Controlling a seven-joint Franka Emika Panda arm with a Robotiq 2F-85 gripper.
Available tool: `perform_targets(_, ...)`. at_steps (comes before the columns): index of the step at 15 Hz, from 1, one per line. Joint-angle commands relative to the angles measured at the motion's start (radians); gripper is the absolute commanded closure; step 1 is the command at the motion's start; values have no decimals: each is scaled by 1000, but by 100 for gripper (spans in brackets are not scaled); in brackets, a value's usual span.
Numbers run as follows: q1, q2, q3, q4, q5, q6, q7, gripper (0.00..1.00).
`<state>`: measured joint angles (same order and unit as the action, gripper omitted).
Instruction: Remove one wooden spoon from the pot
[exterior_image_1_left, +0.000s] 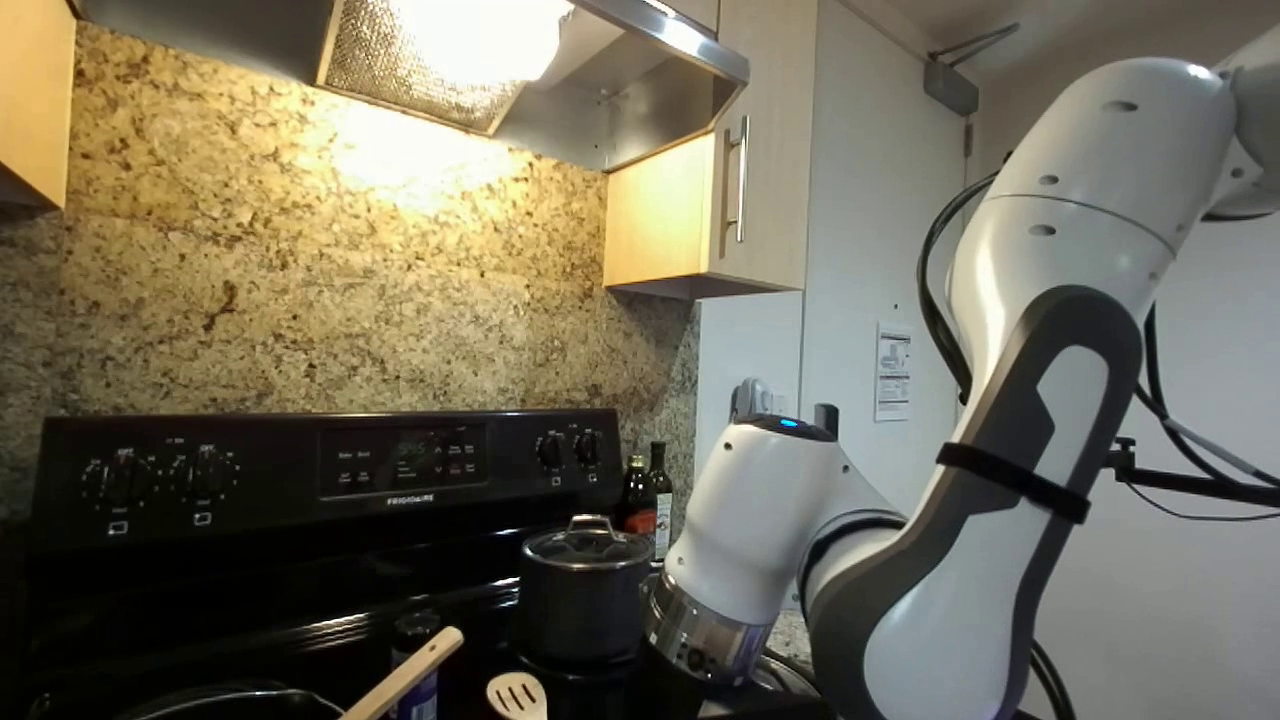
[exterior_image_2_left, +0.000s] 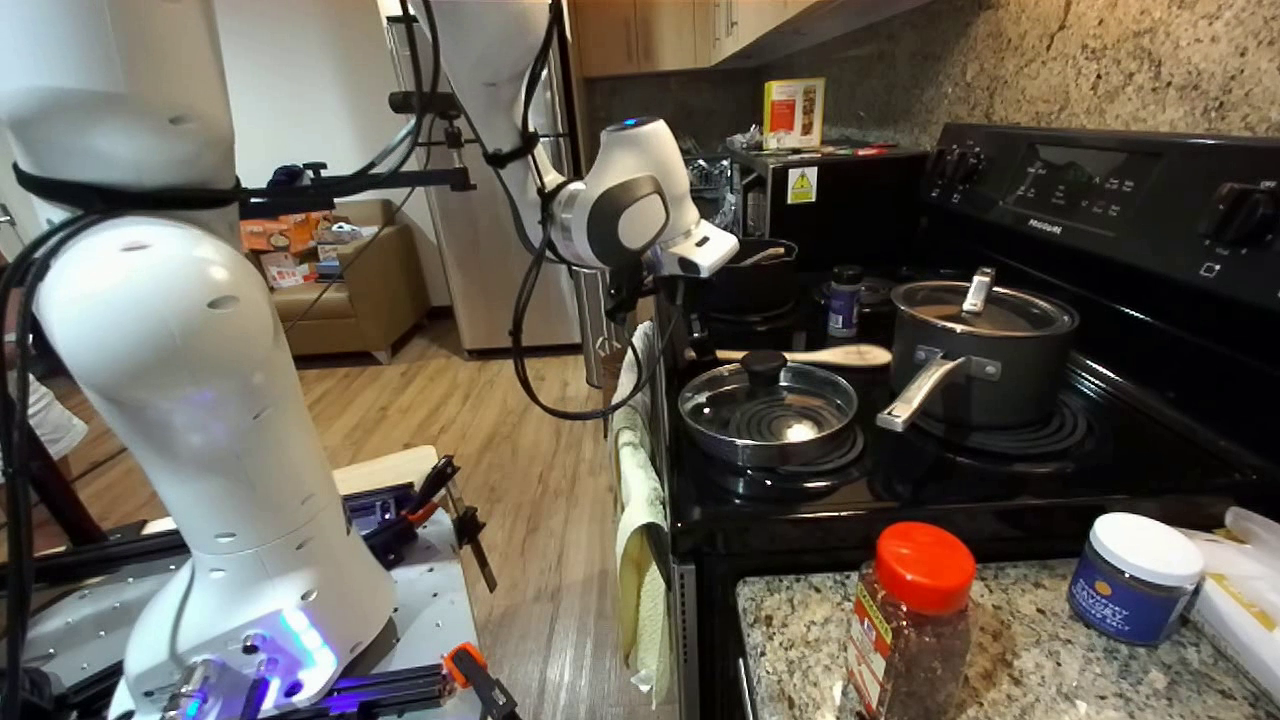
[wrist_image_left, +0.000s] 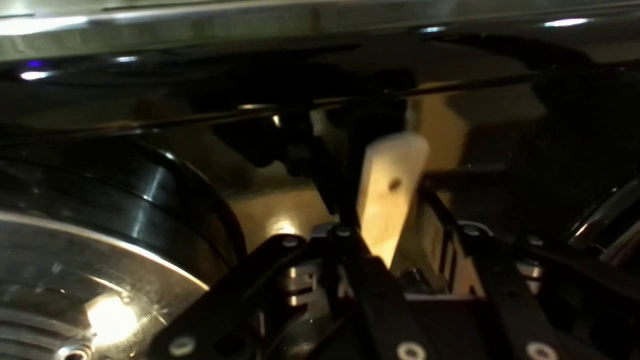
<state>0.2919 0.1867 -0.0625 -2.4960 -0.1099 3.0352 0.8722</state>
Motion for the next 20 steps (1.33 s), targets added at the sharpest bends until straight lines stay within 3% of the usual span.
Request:
perform_targets(1,69,2,-74,0,-73,14,92,33)
perform_targets(6,187,-44,-208,16,-231,-88,188,2)
perform_targets(9,244,-123,-246,23,-362,-227,225,0)
perform_targets(11,268,-196,-237,28,-447,-345,230,0)
perform_targets(12,275,-237,-220,26,-466,-410,209,0)
perform_targets(13,140,-275,-63,25,-478,-466,184,0)
perform_targets(16,62,-397,90,3,-456,-587,129,0)
perform_targets(20,6,-518,213,-7,-384,-652,-46,0)
